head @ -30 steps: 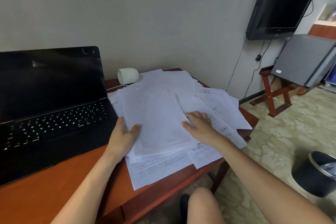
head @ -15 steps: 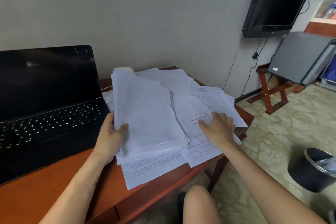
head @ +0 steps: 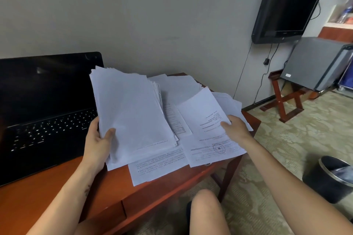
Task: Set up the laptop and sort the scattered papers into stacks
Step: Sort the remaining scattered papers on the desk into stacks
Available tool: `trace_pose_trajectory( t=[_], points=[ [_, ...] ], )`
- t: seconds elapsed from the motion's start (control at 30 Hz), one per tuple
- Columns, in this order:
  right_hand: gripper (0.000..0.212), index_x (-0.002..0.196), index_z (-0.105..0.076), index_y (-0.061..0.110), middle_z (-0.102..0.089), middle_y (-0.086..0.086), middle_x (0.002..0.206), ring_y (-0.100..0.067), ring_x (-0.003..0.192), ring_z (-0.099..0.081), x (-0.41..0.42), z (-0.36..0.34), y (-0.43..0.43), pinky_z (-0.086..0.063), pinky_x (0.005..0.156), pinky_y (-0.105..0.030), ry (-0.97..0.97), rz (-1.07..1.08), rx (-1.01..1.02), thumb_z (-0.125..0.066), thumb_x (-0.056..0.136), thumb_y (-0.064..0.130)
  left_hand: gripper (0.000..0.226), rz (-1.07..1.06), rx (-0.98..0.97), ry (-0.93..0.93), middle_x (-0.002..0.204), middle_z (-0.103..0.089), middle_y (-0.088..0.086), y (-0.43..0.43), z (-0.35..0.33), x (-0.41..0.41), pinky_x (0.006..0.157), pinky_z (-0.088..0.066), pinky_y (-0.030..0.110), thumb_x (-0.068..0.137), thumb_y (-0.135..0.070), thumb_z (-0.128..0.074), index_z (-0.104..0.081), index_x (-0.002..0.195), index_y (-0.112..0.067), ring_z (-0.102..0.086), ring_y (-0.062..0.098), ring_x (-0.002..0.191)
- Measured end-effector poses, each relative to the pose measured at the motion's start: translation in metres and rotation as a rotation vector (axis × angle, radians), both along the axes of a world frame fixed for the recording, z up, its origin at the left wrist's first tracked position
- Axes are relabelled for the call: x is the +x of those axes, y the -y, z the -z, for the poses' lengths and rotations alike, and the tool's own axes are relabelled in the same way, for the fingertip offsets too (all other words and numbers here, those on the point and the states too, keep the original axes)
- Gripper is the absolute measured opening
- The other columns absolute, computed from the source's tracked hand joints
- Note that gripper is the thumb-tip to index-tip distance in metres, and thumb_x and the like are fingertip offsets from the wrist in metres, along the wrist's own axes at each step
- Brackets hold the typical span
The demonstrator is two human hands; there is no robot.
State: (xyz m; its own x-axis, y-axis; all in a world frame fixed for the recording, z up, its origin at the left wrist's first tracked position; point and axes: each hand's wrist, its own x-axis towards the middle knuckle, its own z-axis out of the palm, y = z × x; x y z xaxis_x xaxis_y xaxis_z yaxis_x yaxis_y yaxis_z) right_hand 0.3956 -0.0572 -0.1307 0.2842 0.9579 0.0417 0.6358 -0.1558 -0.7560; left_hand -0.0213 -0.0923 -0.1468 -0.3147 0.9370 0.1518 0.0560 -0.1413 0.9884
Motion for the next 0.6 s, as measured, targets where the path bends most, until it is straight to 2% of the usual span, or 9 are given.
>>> trace_pose_trajectory(
  t=[0.07,0.17,0.2,0.3,0.37,0.43,0.47,0.6],
  points=[
    [0.017,0.11,-0.063,0.015,-0.065,0.0,0.104,-0.024,0.093,-0.061,0.002,-0.005,0.008,-0.044,0.069,-0.03,-0.011,0.003,0.071,-0.048,0.105,0.019,0.047,-0.019,0.001,0.011,0.123,-0.071,-0.005,0.005,-0.001,-0.003,0.091,-0.059,0.043,0.106,-0.012,-0.058,-0.047,0.145,-0.035,-0.072,0.016,0.105],
    [0.018,0.1,-0.063,0.019,-0.064,0.002,0.093,-0.025,0.089,-0.06,0.011,-0.015,0.017,-0.043,0.064,-0.027,0.012,0.054,0.171,-0.047,0.105,0.016,0.049,-0.026,0.014,0.021,0.124,-0.07,-0.004,0.013,-0.003,-0.005,0.093,-0.057,0.042,0.106,-0.01,-0.058,-0.046,0.147,-0.033,-0.071,0.016,0.106],
    [0.018,0.101,-0.065,0.019,-0.065,0.0,0.094,-0.025,0.09,-0.061,0.014,-0.019,0.019,-0.044,0.065,-0.027,0.013,0.082,0.201,-0.047,0.104,0.016,0.049,-0.027,0.018,0.023,0.126,-0.069,-0.003,0.015,-0.003,-0.006,0.094,-0.057,0.043,0.106,-0.01,-0.058,-0.046,0.148,-0.032,-0.07,0.017,0.108],
    [0.025,0.118,-0.066,0.015,-0.07,-0.002,0.108,-0.025,0.098,-0.064,0.021,-0.034,0.028,-0.054,0.084,-0.038,-0.04,0.166,0.278,-0.046,0.104,0.018,0.049,-0.031,0.02,0.029,0.127,-0.069,-0.003,0.02,-0.003,-0.011,0.096,-0.056,0.045,0.105,-0.012,-0.059,-0.046,0.148,-0.033,-0.07,0.019,0.11],
    [0.026,0.117,-0.066,0.014,-0.071,-0.003,0.109,-0.026,0.1,-0.064,0.022,-0.044,0.033,-0.054,0.09,-0.042,-0.068,0.202,0.323,-0.045,0.103,0.017,0.047,-0.034,0.024,0.029,0.124,-0.07,-0.004,0.023,-0.004,-0.014,0.09,-0.058,0.044,0.105,-0.013,-0.06,-0.047,0.143,-0.038,-0.07,0.021,0.109],
    [0.026,0.115,-0.066,0.013,-0.071,-0.003,0.108,-0.026,0.099,-0.064,0.023,-0.051,0.036,-0.054,0.089,-0.041,-0.088,0.222,0.352,-0.044,0.102,0.016,0.045,-0.039,0.03,0.027,0.121,-0.07,-0.005,0.027,-0.006,-0.015,0.084,-0.058,0.041,0.105,-0.014,-0.06,-0.047,0.14,-0.04,-0.07,0.022,0.107],
    [0.026,0.115,-0.066,0.012,-0.07,-0.003,0.108,-0.026,0.098,-0.064,0.023,-0.055,0.036,-0.053,0.087,-0.039,-0.103,0.223,0.352,-0.044,0.102,0.015,0.045,-0.043,0.036,0.022,0.122,-0.07,-0.004,0.028,-0.006,-0.015,0.085,-0.058,0.042,0.105,-0.015,-0.06,-0.047,0.142,-0.039,-0.07,0.023,0.108],
    [0.025,0.112,-0.065,0.011,-0.069,-0.004,0.108,-0.024,0.096,-0.062,0.01,-0.058,0.033,-0.045,0.072,-0.029,-0.129,0.145,0.283,-0.043,0.1,0.013,0.048,-0.075,0.039,-0.015,0.128,-0.068,0.003,0.034,-0.011,-0.019,0.093,-0.057,0.061,0.105,-0.016,-0.06,-0.045,0.147,-0.033,-0.069,0.034,0.11]
  ],
)
